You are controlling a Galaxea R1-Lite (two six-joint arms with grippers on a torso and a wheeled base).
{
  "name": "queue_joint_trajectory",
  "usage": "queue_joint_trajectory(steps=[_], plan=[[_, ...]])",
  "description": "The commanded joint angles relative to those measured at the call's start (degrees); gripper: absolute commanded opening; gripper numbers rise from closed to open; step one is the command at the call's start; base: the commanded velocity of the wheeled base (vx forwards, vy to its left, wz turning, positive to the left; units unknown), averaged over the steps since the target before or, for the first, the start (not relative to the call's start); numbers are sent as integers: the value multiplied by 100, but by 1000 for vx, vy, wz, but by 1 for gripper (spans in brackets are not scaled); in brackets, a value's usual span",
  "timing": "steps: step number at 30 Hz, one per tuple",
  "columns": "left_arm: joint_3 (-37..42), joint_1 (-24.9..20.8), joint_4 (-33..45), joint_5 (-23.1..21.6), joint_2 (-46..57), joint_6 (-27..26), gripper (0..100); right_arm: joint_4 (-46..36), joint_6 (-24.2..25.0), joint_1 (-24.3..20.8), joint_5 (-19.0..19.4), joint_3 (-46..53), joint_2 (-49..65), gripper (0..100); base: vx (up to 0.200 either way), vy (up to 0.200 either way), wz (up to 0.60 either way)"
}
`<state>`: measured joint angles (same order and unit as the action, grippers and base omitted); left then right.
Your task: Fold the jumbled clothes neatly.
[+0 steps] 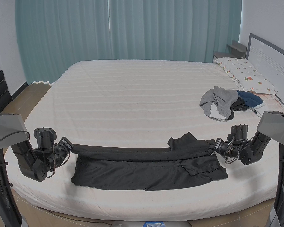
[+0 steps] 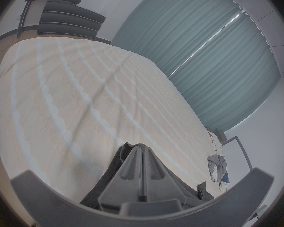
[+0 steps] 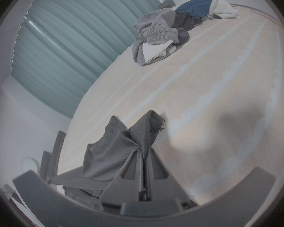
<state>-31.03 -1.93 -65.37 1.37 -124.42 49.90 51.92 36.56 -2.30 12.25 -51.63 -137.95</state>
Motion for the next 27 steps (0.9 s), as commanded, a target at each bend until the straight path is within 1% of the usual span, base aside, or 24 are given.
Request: queue_joint_trajectory(steps=[1, 3, 5, 8, 17, 18, 23, 25, 27], plan=[[0, -1, -2, 4, 23, 3, 0, 55, 273, 81, 23, -111, 49, 0, 0, 0, 0], [0, 8, -2, 4, 32, 3, 0, 90, 528, 72, 23, -172, 58, 0, 0, 0, 0], [-9, 8, -11, 13, 40, 11, 0, 90, 651, 72, 67, -190, 58, 0, 0, 0, 0], [-9, 8, -11, 13, 49, 11, 0, 90, 668, 99, 128, -199, 58, 0, 0, 0, 0], [18, 8, -2, 13, 58, 11, 0, 38, 668, 116, 155, -207, -30, 0, 0, 0, 0], [18, 8, -11, 13, 67, 11, 0, 55, 668, 116, 164, -207, -48, 100, 0, 0, 0], [9, -10, -11, 13, 67, 20, 0, 99, 756, 116, 137, -199, 49, 100, 0, 0, 0], [9, -27, -11, 4, 76, 29, 0, 99, 879, 107, 102, -163, 233, 100, 0, 0, 0], [-18, -36, -11, 4, 67, 29, 0, -15, 1160, 2, 102, -111, 708, 100, 0, 0, 0]])
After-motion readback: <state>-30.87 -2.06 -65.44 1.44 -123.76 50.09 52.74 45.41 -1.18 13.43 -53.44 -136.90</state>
